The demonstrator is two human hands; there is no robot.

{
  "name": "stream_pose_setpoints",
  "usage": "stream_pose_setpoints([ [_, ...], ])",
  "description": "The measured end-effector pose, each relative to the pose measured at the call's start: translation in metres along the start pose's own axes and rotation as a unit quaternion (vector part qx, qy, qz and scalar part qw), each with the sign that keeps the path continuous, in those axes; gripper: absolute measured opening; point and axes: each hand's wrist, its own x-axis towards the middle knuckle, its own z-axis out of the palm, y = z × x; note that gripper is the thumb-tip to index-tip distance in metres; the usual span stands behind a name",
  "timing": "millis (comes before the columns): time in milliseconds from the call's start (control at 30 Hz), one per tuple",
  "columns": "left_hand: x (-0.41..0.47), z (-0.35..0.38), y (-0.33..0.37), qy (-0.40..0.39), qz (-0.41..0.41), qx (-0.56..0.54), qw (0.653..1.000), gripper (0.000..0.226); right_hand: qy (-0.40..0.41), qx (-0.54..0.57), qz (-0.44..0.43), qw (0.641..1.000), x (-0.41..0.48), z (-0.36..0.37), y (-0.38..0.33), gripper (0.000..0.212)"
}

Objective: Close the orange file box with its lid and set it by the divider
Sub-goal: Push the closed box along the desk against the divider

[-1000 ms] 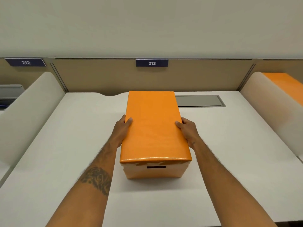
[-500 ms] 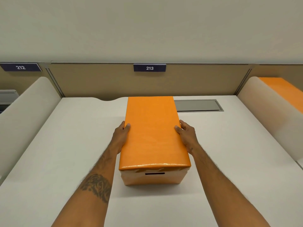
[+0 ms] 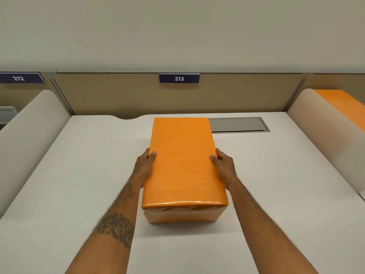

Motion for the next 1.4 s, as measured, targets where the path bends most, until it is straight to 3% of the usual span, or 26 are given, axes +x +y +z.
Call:
stream_pose_setpoints([
  [133,0.002,0.001,-0.004,-0.002,0.004,-0.006,1.000,0.050,0.013,0.002,0.011,1.000,0.002,0.002,0.006,0.055],
  [367,0.000,0.001,-0.005,-0.006,0.009,0.019,1.000,0.059,0.015,0.000,0.009,1.000,0.002,0.001,0.009,0.057],
  [567,-0.009,0.002,-0.001,0.047,0.010,0.099,0.994,0.070,-0.007,0.012,0.031,0.999,0.000,-0.002,0.004,0.058],
  [833,-0.035,0.008,-0.010,0.022,-0.015,0.174,0.984,0.076,-0.048,0.019,0.053,0.997,-0.014,-0.009,0.010,0.061],
  [1033,-0.056,0.012,-0.009,0.064,-0.016,0.217,0.974,0.085,-0.063,0.032,0.036,0.997,-0.027,-0.007,0.011,0.061],
  [1400,-0.073,-0.092,-0.004,0.123,-0.005,0.230,0.965,0.087,-0.107,0.037,-0.004,0.994,-0.050,0.086,-0.031,0.060],
])
